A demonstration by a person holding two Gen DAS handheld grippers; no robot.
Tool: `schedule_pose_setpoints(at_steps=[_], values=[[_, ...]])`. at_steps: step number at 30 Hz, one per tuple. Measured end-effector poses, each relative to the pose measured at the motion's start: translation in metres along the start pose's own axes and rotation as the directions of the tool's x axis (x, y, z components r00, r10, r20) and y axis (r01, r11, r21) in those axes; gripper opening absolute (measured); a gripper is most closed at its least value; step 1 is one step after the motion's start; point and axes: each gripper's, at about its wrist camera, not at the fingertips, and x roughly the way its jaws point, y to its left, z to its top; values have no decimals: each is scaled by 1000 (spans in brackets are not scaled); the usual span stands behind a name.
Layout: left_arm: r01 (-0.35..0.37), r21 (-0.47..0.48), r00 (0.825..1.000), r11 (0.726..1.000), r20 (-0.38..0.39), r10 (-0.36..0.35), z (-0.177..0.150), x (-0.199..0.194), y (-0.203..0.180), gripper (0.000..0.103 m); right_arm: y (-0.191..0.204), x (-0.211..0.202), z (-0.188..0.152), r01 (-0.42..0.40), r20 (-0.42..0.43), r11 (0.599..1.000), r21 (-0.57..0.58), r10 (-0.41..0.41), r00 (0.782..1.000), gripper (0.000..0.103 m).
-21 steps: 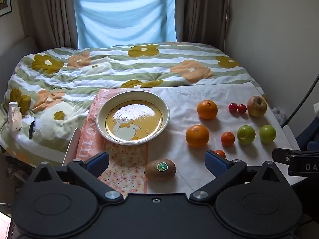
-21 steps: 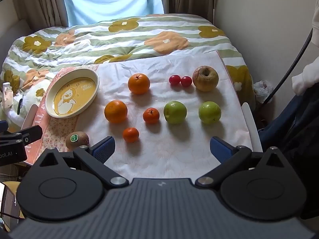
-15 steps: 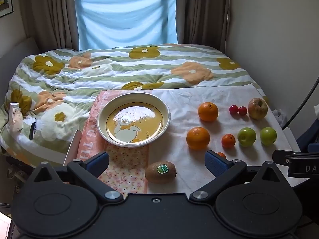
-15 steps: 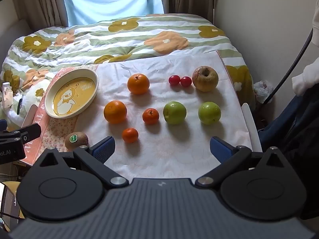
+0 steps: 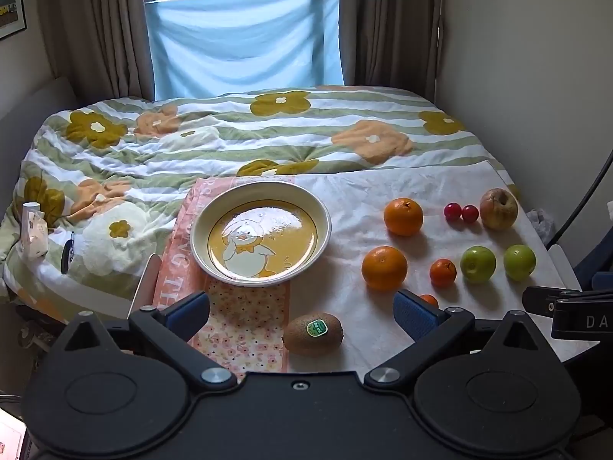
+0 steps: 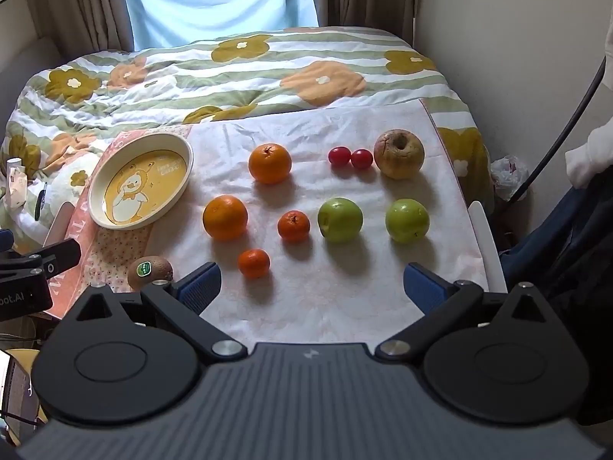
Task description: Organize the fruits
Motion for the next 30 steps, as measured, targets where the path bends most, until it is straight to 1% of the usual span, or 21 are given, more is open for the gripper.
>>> schedule_pose_setpoints(at_steps=[30], values=[[0,-1,1000,1000,14,0,-1,-5,6,103,5,-3,-1,1,6,1000,-1,-1,1000,103]])
